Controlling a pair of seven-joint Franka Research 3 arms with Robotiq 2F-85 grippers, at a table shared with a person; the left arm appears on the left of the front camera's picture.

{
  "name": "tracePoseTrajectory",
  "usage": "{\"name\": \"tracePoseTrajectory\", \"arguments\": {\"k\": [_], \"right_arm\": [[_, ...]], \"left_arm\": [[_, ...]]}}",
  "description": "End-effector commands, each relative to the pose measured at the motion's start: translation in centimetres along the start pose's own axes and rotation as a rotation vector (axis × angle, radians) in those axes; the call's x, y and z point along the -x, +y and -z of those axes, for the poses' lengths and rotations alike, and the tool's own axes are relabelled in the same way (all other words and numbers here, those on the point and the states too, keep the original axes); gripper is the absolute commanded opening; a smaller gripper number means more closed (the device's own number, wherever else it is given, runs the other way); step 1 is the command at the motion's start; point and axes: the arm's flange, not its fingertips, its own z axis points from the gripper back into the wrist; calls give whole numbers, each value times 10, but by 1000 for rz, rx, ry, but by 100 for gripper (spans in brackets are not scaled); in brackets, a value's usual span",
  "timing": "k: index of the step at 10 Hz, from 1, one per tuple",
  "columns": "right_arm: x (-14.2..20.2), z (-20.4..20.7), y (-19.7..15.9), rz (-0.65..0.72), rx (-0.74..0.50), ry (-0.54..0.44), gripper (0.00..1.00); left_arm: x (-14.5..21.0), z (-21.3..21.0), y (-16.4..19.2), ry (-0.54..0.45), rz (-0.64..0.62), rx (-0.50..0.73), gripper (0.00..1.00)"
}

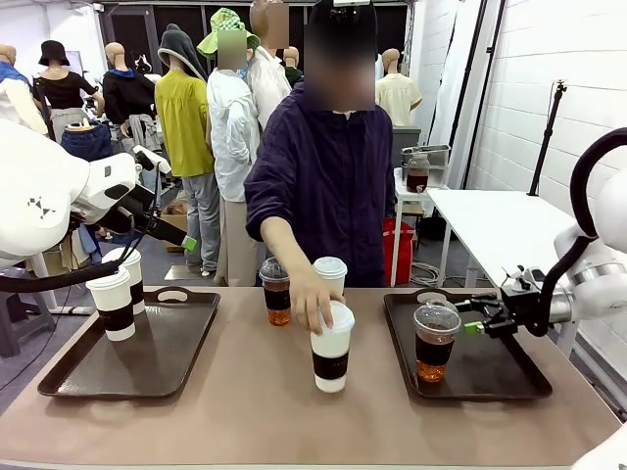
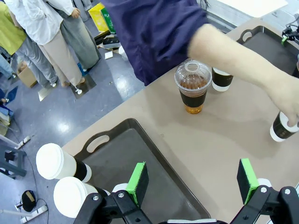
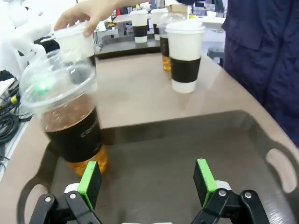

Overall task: Distribute the coffee onto the tray.
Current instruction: Pick up another iced Americano from the middle of the table and place it on the right Handle tray.

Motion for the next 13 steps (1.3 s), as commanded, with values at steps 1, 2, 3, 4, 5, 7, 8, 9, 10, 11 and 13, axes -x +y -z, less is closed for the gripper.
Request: {"name": "tracePoseTrajectory", "arguments": {"k": [1, 2, 3, 4, 5, 7, 8, 9, 10, 11, 13], "right_arm": [[-15, 3, -38, 0, -14, -41, 100], [-22, 4, -52, -13, -27, -53, 100], [-29, 7, -65, -11, -50, -60, 100], [-38, 12, -76, -14, -56, -59, 100], [-44, 18, -83, -19, -68, -69, 100], [-55, 36, -95, -12, -52, -80, 100], [-59, 45, -96, -2, -32, -78, 100], [-62, 56, -97, -8, -39, -85, 100], [-62, 65, -98, -13, -44, -92, 100], [-63, 76, -100, -16, -44, -102, 100], [-65, 98, -103, -19, -59, -116, 100]], "left_arm": [[1, -1, 1, -2, -4, 4, 100], [1, -1, 1, -2, -4, 4, 100], [1, -1, 1, -2, -4, 4, 100], [1, -1, 1, -2, -4, 4, 100], [1, -1, 1, -2, -4, 4, 100], [1, -1, 1, -2, -4, 4, 100], [1, -1, 1, -2, -4, 4, 100], [1, -1, 1, -2, -4, 4, 100], [1, -1, 1, -2, -4, 4, 100], [1, -1, 1, -2, -4, 4, 100], [1, -1, 1, -2, -4, 4, 100]]}}
